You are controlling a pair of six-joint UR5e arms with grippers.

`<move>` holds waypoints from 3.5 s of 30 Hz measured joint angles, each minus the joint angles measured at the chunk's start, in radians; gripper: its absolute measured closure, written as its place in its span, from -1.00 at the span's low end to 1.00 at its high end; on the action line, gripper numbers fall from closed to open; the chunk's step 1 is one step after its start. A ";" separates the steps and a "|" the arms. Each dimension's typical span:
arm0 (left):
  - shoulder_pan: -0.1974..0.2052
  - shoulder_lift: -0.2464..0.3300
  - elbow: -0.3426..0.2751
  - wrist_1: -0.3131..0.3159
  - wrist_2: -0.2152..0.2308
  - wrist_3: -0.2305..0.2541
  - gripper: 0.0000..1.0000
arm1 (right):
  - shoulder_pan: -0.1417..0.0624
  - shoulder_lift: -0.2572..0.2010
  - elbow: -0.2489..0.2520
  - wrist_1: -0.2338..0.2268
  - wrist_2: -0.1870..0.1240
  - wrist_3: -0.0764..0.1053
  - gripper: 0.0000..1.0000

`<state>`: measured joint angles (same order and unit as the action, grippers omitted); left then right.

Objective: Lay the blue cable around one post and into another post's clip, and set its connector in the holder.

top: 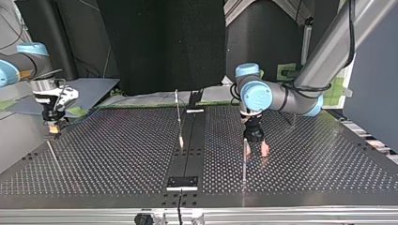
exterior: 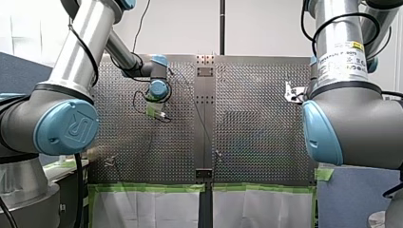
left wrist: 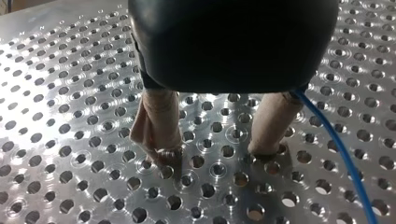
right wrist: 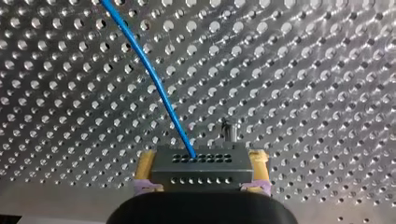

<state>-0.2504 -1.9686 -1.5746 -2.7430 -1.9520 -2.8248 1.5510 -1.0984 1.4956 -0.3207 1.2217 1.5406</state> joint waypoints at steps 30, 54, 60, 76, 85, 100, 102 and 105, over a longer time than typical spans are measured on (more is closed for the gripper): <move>0.000 0.000 0.000 0.000 -0.003 0.007 -1.00 | -0.051 0.007 -0.040 -0.021 -0.062 0.020 1.00; 0.004 0.000 0.000 0.002 0.000 0.007 -1.00 | -0.044 0.031 -0.054 -0.018 -0.074 0.010 1.00; 0.005 0.000 0.000 0.003 0.000 0.007 -1.00 | -0.042 0.033 -0.061 -0.019 -0.078 0.012 1.00; 0.005 0.000 0.000 0.004 -0.001 0.009 -1.00 | -0.037 0.045 -0.075 -0.018 -0.079 0.014 1.00; 0.005 0.000 0.000 0.004 -0.002 0.010 -1.00 | -0.028 0.046 -0.086 -0.015 -0.078 0.014 1.00; 0.006 0.000 0.000 0.004 -0.001 0.010 -1.00 | -0.026 0.048 -0.090 -0.010 -0.078 0.008 1.00; 0.006 0.000 0.000 0.004 -0.001 0.010 -1.00 | -0.026 0.048 -0.090 -0.010 -0.078 0.006 1.00; 0.006 0.000 0.000 0.004 -0.001 0.010 -1.00 | -0.026 0.048 -0.090 -0.009 -0.078 0.005 1.00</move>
<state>-0.2444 -1.9686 -1.5743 -2.7394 -1.9534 -2.8148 1.5249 -1.0506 1.4058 -0.3296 1.1433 1.5459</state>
